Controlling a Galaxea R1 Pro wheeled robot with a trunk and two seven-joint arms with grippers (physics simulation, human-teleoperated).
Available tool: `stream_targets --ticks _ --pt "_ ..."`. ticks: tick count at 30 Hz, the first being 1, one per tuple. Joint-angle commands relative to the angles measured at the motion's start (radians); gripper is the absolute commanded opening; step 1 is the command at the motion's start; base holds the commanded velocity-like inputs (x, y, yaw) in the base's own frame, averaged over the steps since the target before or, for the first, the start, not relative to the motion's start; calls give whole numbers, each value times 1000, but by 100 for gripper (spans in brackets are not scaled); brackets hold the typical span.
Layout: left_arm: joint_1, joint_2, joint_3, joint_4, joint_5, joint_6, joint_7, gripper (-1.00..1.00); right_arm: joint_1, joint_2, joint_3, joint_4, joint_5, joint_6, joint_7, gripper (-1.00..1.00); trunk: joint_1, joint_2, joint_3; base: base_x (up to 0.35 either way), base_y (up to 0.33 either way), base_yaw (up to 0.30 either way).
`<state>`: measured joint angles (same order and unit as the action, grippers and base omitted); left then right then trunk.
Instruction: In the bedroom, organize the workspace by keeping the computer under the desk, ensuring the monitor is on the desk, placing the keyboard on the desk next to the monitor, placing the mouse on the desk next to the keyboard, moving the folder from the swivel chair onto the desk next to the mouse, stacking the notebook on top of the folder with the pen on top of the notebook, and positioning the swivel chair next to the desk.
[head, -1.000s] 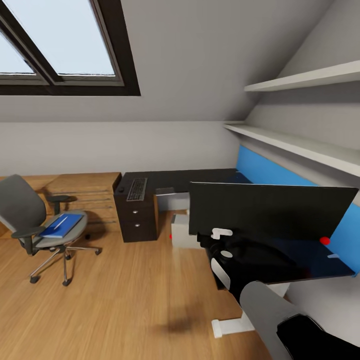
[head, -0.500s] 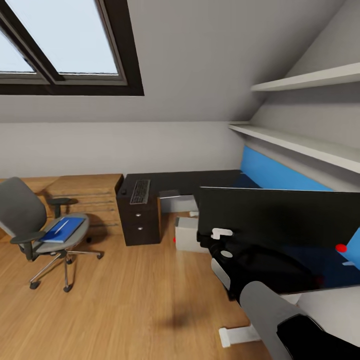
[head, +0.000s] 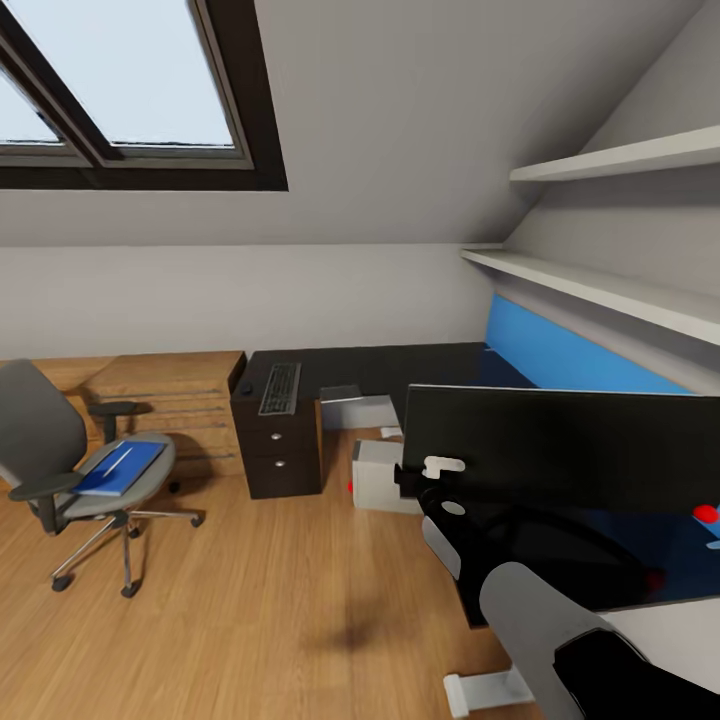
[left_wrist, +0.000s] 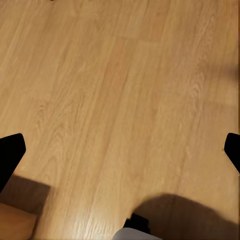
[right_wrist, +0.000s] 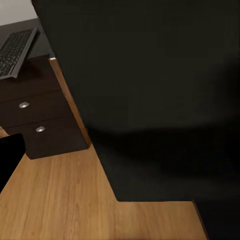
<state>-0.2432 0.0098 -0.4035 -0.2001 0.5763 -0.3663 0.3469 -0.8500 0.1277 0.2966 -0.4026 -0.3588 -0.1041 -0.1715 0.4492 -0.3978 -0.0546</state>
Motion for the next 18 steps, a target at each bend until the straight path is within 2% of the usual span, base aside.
stream_targets --ticks 1,6,18 --pt "-1 -1 -8 -1 5 -2 6 100 -1 -1 8 1 -11 -5 -6 100 1 -2 -2 71 1 0" --pt "-1 -4 -8 -1 5 -2 6 100 -1 -1 8 1 -11 -5 -6 100 1 -2 -2 57 1 0" --pt "-1 -8 -8 -1 4 -2 6 100 -1 -2 7 1 -9 -5 -8 100 1 -2 -2 184 0 0"
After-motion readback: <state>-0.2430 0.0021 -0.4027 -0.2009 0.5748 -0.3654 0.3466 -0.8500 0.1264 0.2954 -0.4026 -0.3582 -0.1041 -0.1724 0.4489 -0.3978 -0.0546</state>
